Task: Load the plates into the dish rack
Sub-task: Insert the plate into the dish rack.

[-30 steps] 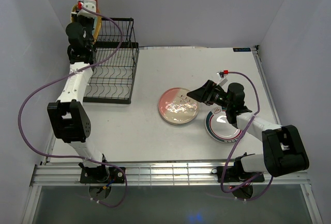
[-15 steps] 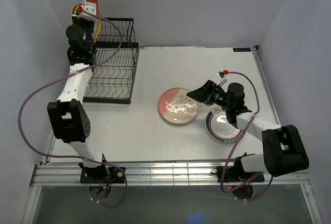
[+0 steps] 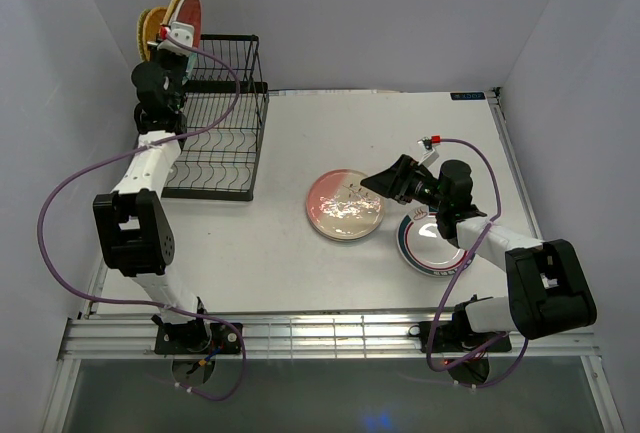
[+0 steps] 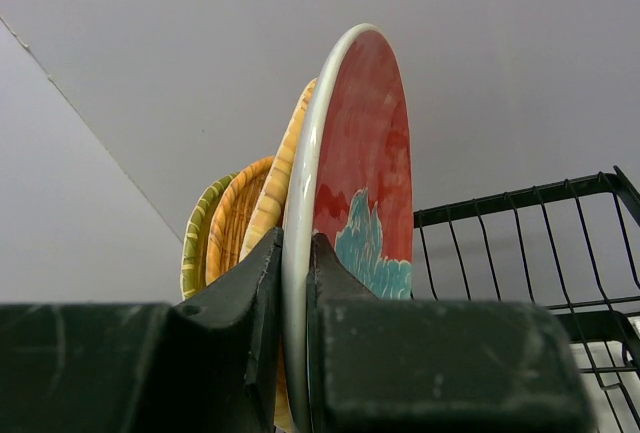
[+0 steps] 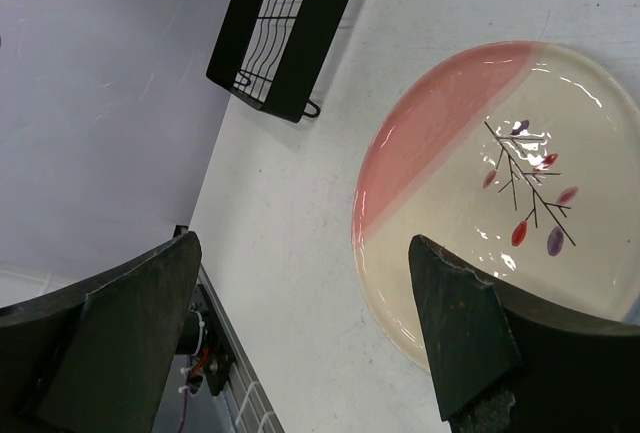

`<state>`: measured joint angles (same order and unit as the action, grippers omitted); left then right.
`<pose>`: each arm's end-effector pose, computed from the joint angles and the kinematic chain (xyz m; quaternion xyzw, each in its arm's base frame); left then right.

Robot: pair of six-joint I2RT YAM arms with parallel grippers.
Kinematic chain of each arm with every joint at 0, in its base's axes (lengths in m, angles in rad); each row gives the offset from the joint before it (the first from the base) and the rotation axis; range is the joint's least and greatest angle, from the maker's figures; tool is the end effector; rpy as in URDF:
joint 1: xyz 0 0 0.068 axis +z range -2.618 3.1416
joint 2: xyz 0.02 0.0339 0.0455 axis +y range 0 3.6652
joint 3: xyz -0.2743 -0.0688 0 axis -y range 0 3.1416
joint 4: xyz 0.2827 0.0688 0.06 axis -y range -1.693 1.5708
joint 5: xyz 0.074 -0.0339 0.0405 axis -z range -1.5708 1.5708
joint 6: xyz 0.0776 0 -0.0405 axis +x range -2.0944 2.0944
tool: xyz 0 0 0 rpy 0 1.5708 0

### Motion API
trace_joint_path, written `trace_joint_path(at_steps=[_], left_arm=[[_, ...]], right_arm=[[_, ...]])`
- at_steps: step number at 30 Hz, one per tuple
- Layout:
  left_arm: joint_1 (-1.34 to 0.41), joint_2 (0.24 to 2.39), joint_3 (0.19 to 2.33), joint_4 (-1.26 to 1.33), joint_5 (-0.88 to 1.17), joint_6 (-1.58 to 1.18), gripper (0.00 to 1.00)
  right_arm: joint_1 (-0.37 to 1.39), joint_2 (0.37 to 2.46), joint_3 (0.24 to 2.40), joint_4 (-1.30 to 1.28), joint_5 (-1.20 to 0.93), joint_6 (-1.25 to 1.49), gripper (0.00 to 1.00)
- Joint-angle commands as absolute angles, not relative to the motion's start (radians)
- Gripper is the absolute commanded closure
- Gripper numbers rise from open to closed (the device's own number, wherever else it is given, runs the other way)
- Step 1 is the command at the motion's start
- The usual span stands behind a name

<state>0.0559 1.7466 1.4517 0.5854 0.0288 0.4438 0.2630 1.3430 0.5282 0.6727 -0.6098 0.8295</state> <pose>0.5005 0.0258 0.4022 0.1264 0.5838 0.1899 0.7791 0.3089 0.1292 0.1967 0.0126 0.7469 0.5184 0.4161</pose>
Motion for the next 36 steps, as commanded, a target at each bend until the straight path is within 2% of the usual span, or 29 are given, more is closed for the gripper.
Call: trace_joint_path(at_steps=[1, 36], left_arm=[[0.071, 1.672, 1.47, 0.749, 0.069, 0.428, 1.0], [0.078, 1.829, 1.615, 0.658, 0.015, 0.379, 1.0]], right_arm=[[0.259, 1.347, 0.568, 0.724, -0.626, 0.828, 0.1], [0.259, 1.376, 0.572, 0.735, -0.637, 0.833, 0.1]])
